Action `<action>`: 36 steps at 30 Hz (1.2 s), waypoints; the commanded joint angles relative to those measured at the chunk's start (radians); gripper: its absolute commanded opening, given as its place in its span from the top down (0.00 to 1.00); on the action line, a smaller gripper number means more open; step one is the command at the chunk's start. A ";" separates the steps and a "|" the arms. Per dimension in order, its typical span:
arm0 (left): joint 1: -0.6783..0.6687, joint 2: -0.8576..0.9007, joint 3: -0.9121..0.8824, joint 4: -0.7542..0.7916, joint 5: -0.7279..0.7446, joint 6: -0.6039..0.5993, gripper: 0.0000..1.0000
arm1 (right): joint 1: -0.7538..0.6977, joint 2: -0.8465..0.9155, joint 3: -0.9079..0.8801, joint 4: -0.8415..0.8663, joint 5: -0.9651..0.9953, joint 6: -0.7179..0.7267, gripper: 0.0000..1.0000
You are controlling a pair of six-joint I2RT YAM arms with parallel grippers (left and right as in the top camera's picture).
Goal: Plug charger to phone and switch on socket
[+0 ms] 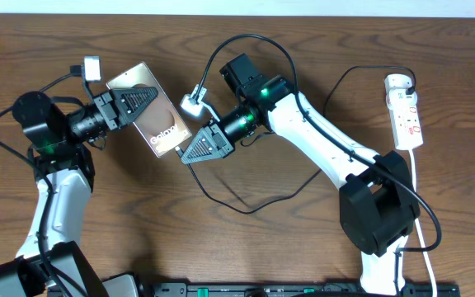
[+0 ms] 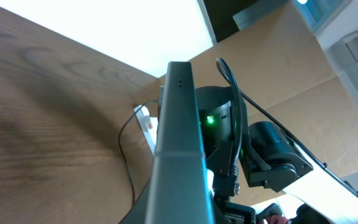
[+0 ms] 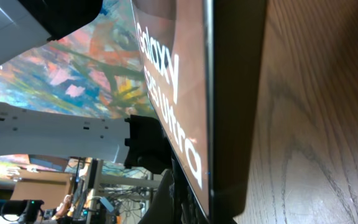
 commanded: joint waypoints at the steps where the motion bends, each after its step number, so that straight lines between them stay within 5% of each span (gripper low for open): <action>1: -0.045 -0.006 0.003 -0.005 0.136 0.022 0.93 | -0.026 0.000 0.023 0.032 -0.067 0.011 0.99; 36: -0.045 -0.006 0.003 -0.006 0.103 0.009 0.93 | -0.042 0.000 0.023 0.047 -0.066 0.011 0.99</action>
